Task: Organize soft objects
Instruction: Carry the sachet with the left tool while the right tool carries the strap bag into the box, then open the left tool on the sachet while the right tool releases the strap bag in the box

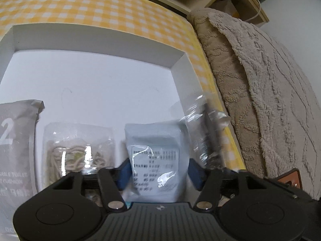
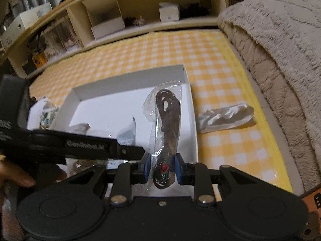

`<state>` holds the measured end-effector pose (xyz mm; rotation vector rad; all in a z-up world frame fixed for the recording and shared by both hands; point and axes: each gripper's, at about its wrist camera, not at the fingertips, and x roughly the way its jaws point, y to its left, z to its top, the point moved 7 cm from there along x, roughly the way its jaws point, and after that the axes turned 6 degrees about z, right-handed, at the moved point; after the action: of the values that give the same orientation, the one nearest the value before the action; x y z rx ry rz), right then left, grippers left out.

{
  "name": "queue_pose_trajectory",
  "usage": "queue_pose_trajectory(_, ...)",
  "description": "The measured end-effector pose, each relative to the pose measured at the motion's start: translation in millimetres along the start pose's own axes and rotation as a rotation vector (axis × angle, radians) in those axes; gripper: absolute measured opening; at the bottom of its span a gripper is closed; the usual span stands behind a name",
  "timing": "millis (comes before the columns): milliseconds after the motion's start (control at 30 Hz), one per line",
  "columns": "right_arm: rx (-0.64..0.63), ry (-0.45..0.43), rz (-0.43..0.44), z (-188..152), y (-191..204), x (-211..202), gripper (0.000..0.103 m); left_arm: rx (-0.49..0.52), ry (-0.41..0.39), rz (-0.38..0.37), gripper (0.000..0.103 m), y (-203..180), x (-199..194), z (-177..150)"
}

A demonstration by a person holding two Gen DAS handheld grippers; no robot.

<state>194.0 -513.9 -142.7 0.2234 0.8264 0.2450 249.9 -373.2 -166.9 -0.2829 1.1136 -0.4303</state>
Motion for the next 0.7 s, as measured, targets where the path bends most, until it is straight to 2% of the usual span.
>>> queue_pose_trajectory(33, -0.001, 0.007, 0.002, -1, -1, 3, 0.028, -0.007, -0.001, 0.000, 0.076, 0, 1, 0)
queue_pose_trajectory(67, 0.001, 0.012, 0.005, -2, -3, 5, 0.031, -0.014, -0.002, 0.001, 0.079, 0, 1, 0)
queue_pose_trajectory(100, 0.005, 0.013, 0.002, -3, -5, 5, 0.036, -0.017, -0.001, 0.002, 0.080, 0, 1, 0)
queue_pose_trajectory(133, 0.007, 0.013, -0.005, -4, -7, 4, 0.047, -0.014, 0.002, -0.001, 0.080, -2, 1, -1)
queue_pose_trajectory(167, 0.003, 0.005, -0.013, -5, -7, 2, 0.048, -0.011, 0.005, -0.003, 0.080, -3, 0, -2)
queue_pose_trajectory(467, 0.000, -0.015, -0.020, -6, -7, -18, 0.047, 0.034, 0.008, -0.019, 0.080, -17, -16, -12)
queue_pose_trajectory(700, 0.006, -0.034, -0.025, -6, -5, -35, 0.047, 0.088, -0.042, 0.018, 0.080, -19, -46, -8)
